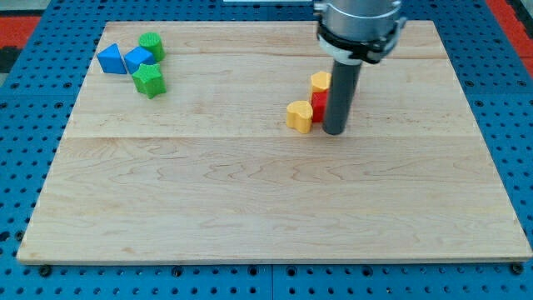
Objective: Move the red blocks away from each other
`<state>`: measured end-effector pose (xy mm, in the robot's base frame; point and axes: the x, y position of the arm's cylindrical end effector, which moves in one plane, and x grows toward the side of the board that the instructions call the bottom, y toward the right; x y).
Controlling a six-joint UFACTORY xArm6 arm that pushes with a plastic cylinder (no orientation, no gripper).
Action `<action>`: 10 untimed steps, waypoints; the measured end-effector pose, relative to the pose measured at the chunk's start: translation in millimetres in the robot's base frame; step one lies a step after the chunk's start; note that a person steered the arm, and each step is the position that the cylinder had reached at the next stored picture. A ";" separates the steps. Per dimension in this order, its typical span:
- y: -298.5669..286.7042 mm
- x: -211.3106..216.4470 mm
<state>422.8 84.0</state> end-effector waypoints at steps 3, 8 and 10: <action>51.1 -43.2; 70.4 -31.2; 77.2 -136.1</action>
<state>286.7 161.2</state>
